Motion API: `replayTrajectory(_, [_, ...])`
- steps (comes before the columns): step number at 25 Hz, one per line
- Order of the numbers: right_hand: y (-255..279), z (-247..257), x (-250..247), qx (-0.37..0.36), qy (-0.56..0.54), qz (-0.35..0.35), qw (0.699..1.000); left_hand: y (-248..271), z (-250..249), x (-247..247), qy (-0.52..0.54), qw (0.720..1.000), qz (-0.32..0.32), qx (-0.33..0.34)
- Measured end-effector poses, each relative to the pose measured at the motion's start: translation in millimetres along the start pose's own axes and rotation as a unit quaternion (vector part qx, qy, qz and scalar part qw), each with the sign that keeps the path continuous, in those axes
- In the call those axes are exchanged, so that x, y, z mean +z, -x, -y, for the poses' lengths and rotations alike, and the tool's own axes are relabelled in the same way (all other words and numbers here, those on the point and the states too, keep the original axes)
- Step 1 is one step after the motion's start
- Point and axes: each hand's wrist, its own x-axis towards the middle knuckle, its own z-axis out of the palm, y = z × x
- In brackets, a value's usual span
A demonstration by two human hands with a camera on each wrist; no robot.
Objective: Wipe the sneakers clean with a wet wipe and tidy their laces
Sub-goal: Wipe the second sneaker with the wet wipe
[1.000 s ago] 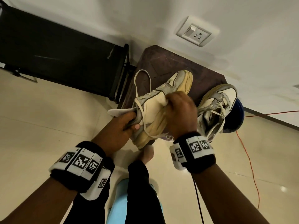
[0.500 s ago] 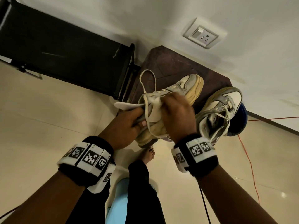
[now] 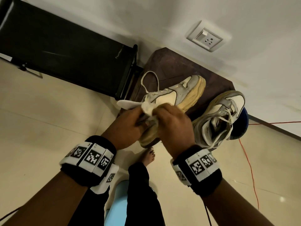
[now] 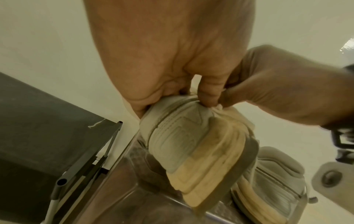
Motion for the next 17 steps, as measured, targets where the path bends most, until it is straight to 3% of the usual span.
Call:
replayTrajectory(3, [-25, -45, -8, 0.088, 0.061, -0.069, 0.992, -1, 7, -3, 0.043, 0.999, 0.025, -0.017])
replayTrajectory(5, [-31, -61, -12, 0.099, 0.071, -0.071, 0.99, -3, 10, -2, 0.055, 0.998, 0.027, -0.022])
replayTrajectory(11, [15, -24, -5, -0.012, -0.055, 0.086, 0.995, -3, 11, -3, 0.029, 0.999, 0.023, -0.016])
replayTrajectory(13, [26, -18, -1, -0.032, -0.034, 0.116, 0.992, -1, 12, 0, 0.041, 0.998, 0.033, -0.021])
replayTrajectory(17, [7, -53, -11, 0.041, 0.044, 0.009, 0.998, -2, 14, 7, 0.069, 0.997, 0.034, -0.023])
